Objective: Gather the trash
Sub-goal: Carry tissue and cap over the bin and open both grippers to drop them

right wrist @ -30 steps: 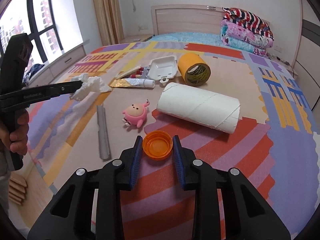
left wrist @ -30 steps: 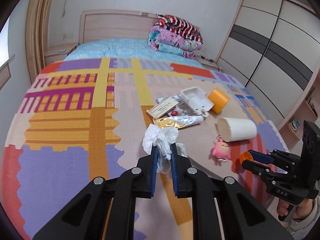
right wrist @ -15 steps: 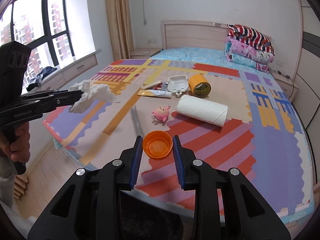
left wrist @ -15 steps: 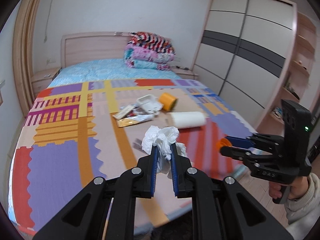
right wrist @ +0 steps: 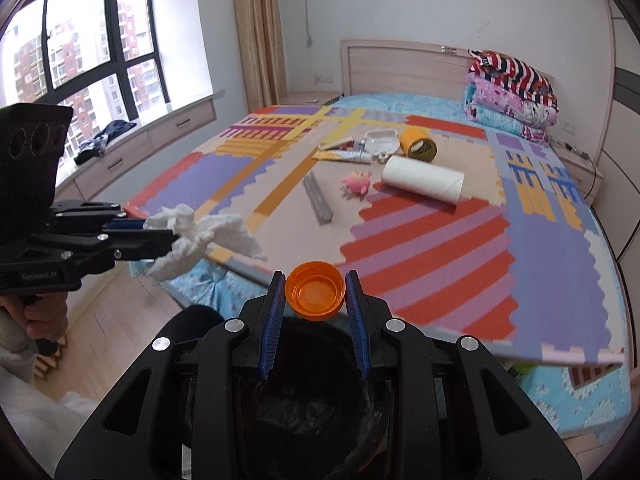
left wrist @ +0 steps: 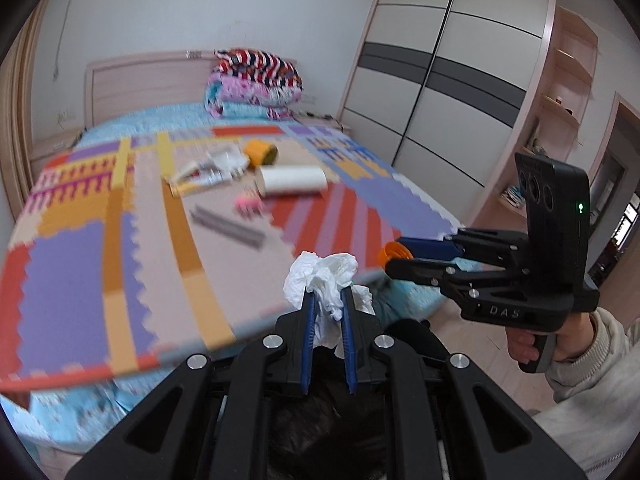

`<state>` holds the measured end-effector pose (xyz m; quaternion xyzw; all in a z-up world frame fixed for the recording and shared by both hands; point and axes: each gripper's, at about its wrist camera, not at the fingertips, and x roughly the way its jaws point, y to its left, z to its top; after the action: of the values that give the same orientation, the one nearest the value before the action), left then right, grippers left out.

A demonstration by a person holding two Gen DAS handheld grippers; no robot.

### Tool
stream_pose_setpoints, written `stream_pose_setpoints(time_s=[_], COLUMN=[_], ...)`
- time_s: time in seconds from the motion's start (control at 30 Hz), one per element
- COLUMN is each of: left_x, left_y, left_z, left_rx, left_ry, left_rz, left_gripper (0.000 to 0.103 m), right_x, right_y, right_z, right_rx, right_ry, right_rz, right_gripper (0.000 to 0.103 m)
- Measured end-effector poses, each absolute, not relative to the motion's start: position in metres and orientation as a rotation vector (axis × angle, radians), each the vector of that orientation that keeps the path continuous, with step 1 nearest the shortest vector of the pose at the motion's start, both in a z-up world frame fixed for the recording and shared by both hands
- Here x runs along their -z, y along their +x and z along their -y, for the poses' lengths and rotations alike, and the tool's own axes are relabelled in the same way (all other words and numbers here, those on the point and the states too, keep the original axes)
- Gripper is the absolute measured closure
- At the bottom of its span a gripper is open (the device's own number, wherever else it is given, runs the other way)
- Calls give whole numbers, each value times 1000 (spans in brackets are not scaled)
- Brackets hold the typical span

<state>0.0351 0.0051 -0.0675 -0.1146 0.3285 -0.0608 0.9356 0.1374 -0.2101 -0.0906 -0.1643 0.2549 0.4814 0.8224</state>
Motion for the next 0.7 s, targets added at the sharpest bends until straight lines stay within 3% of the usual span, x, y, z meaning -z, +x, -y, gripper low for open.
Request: stream_pose_setpoints(time_s=[0.7], left_x=[239], left_y=[51], left_z=[17], left_rx=[128], left_ry=[-314], left_rz=[-1085], left_gripper=[91], right_x=[218], right_y=[135], right_z=[210], right_rx=[-989], right_ry=[-442], right_rz=[-851], right_gripper=[72])
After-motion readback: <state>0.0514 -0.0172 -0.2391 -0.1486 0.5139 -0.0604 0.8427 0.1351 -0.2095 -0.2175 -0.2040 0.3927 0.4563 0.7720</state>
